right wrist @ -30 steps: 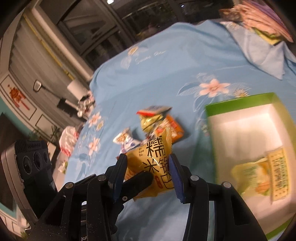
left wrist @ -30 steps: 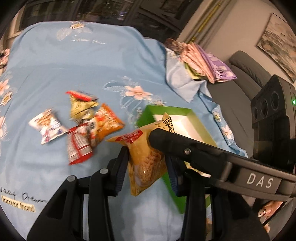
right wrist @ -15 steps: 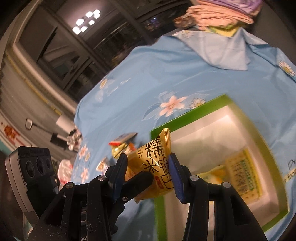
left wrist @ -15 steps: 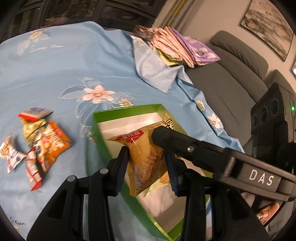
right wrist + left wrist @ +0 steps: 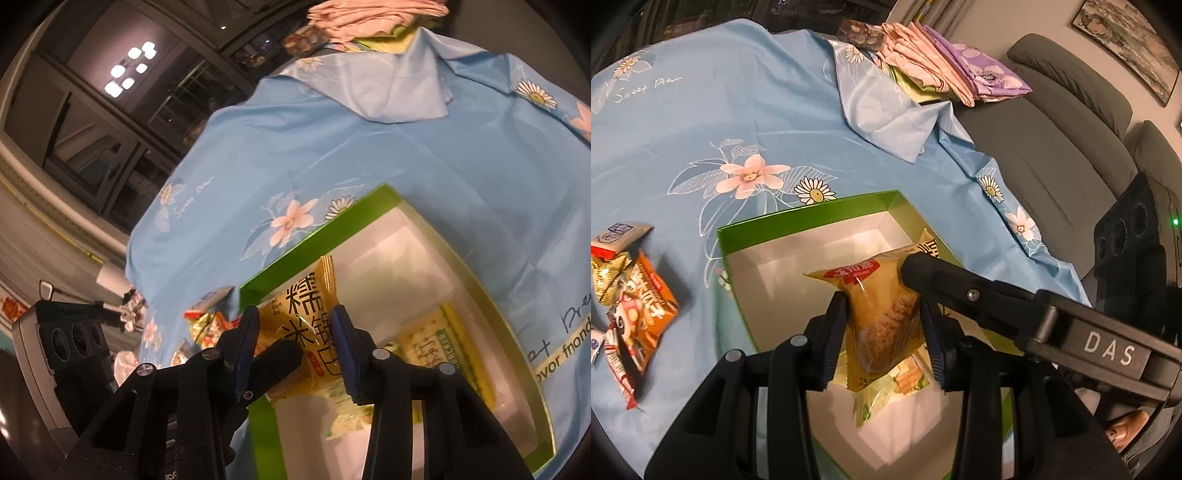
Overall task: Organize snacks
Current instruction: 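Carry the rice cracker bag with the right gripper over the box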
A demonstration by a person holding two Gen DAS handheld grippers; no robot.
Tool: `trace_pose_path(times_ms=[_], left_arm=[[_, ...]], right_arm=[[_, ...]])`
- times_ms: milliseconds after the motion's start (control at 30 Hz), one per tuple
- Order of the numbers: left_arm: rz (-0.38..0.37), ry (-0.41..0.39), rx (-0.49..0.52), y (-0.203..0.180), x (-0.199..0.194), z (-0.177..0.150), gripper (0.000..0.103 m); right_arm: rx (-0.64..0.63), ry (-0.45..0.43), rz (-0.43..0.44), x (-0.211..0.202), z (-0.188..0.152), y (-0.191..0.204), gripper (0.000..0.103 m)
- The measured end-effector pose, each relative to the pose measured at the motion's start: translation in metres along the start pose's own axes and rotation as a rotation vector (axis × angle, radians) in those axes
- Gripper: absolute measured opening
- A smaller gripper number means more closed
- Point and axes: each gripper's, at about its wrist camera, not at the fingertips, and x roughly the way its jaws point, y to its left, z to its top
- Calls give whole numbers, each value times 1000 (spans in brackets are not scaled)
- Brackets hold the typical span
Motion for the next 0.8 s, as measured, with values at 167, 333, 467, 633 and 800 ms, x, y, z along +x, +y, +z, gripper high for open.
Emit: trace_pose_path(times_ms=[167,333,467,633,800], left_arm=[[1,35,-3,-3,16,5,40],[10,68,5,-2,29,8,40],[10,94,9,-2,38,8,40],[10,116,-1,-1,46,8,40],[18,136,-12,1,51,8,40]], right_arm=[[52,7,-16,6,4,-18,37],[90,18,-28,11,5,-27,36],[109,23,-44,14,5,-34,34],[125,28,-62,17,7,-39,32],[140,41,-74,21,8,-43,31]])
